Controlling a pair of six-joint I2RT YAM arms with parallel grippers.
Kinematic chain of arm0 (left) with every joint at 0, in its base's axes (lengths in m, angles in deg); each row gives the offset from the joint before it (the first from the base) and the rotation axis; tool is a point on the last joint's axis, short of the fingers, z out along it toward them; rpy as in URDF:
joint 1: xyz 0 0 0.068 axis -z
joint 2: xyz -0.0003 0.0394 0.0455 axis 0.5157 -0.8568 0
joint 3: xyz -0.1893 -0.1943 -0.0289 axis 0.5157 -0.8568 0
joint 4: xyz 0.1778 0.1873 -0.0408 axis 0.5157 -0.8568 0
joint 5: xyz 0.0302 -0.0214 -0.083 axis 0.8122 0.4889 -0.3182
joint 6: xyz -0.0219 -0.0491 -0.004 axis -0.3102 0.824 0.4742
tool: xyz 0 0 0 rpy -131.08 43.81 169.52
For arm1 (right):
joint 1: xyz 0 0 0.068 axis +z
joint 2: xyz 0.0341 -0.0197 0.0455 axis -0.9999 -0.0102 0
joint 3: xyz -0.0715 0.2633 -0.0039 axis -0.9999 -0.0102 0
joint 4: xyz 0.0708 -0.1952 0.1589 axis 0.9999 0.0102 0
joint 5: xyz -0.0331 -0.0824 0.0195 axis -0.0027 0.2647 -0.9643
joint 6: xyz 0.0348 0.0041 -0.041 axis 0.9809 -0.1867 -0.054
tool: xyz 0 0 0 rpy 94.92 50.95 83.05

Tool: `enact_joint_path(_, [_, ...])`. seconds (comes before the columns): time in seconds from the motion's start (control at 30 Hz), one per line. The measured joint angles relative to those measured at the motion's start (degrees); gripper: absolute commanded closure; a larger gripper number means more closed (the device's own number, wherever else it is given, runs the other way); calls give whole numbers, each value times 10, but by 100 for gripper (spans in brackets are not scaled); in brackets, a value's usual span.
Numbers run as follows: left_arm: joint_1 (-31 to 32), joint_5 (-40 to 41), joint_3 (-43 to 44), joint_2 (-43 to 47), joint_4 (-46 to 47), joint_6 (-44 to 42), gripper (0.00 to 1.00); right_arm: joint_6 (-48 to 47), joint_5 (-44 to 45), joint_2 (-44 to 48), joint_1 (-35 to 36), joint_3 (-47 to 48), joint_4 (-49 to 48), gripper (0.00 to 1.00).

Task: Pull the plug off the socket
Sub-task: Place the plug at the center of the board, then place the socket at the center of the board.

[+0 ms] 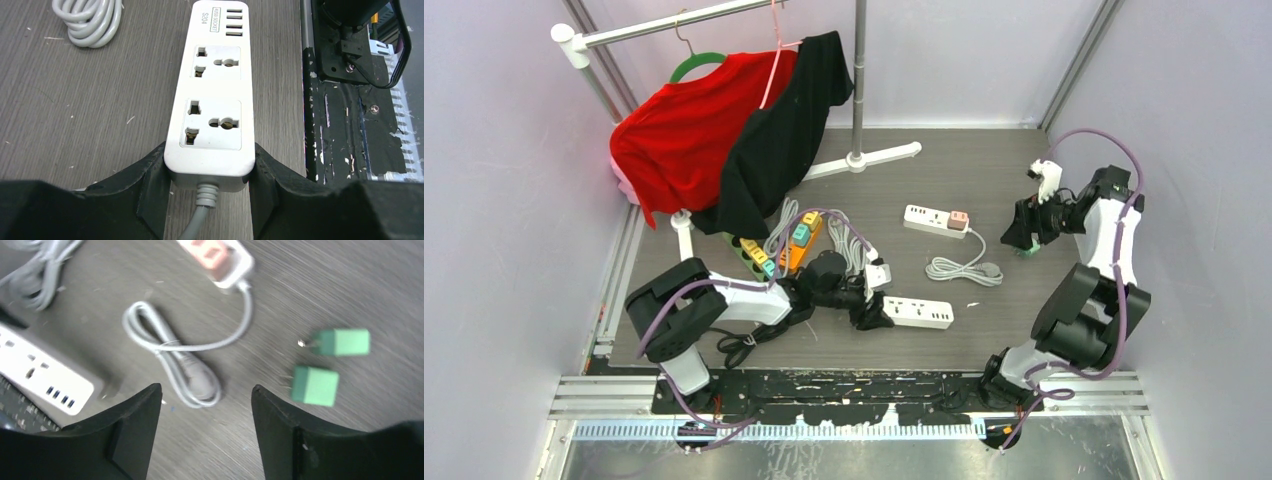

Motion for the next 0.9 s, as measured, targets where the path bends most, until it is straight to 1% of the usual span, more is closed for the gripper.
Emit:
enact_joint_path(0.1, [0, 0, 4, 10, -10, -3, 100, -138, -63, 36, 0, 6, 102, 10])
enact_joint_path(0.13, [0, 0, 5, 14, -15, -4, 100, -233, -93, 47, 0, 9, 169, 9])
enact_joint_path(0.17, [0, 0, 7, 18, -19, -6, 100, -253, -99, 49, 1, 9, 184, 8])
enact_joint_path(0.2, [0, 0, 8, 22, -22, -9, 100, -309, -113, 52, 4, 9, 222, 8])
enact_joint_path(0.27, [0, 0, 12, 30, -30, -11, 100, -387, -131, 57, 20, 7, 277, 4])
enact_joint_path(0.33, [0, 0, 14, 40, -39, -13, 100, -442, -137, 70, 57, -6, 307, 0])
enact_joint_path(0.4, [0, 0, 19, 48, -49, -14, 100, -475, -140, 90, 116, -26, 323, 0])
enact_joint_path(0.5, [0, 0, 25, 56, -56, -16, 100, -486, -141, 139, 219, -61, 342, 0])
enact_joint_path(0.6, [0, 0, 30, 63, -66, -16, 100, -445, -138, 194, 291, -85, 326, 0])
enact_joint_path(0.73, [0, 0, 34, 75, -78, -17, 100, -376, -123, 230, 347, -97, 286, 0])
enact_joint_path(0.9, [5, 0, 47, 86, -89, -19, 100, -305, -94, 228, 399, -127, 218, 0])
